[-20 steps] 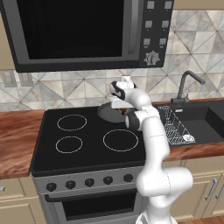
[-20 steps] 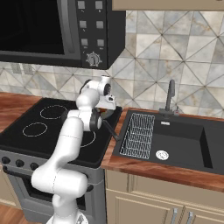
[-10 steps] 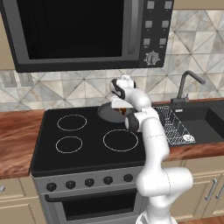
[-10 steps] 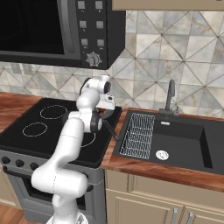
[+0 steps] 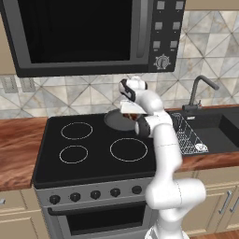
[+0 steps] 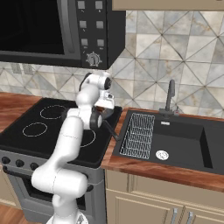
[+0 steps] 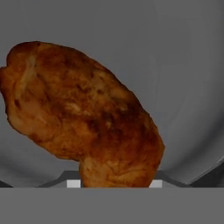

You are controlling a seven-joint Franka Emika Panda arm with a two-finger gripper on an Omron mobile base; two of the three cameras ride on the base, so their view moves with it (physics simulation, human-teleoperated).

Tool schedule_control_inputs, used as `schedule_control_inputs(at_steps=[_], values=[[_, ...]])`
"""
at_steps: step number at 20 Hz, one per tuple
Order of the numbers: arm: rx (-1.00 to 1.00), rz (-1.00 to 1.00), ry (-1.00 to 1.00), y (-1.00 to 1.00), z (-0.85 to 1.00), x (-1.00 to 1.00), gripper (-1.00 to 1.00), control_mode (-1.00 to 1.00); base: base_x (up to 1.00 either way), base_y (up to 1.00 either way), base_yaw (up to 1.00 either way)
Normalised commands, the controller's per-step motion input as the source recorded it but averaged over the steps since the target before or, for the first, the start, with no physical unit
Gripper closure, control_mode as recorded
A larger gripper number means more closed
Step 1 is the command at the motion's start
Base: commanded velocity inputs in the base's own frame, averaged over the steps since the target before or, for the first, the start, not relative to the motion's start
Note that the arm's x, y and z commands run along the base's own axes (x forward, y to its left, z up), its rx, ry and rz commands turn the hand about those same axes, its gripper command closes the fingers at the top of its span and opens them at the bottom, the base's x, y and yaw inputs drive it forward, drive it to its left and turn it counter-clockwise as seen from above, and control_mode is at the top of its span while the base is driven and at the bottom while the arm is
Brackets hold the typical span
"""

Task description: Take the chicken drumsticks from the pan and place one on each plate on the dining counter.

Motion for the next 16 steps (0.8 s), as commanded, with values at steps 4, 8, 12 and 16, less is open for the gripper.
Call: schedule_control_inputs(at_steps=[4,8,12,16], values=[[0.0,0.0,-0.21,0.04,0.02,-0.83,1.0,-1.0,0.0,0.0,0.0],[0.0,0.0,-0.28,0.11,0.0,-0.81,1.0,-1.0,0.0,0.0,0.0],[0.0,0.0,-0.31,0.15,-0.06,-0.77,1.0,-1.0,0.0,0.0,0.0],[0.0,0.0,-0.4,0.18,-0.18,-0.81,1.0,-1.0,0.0,0.0,0.0]])
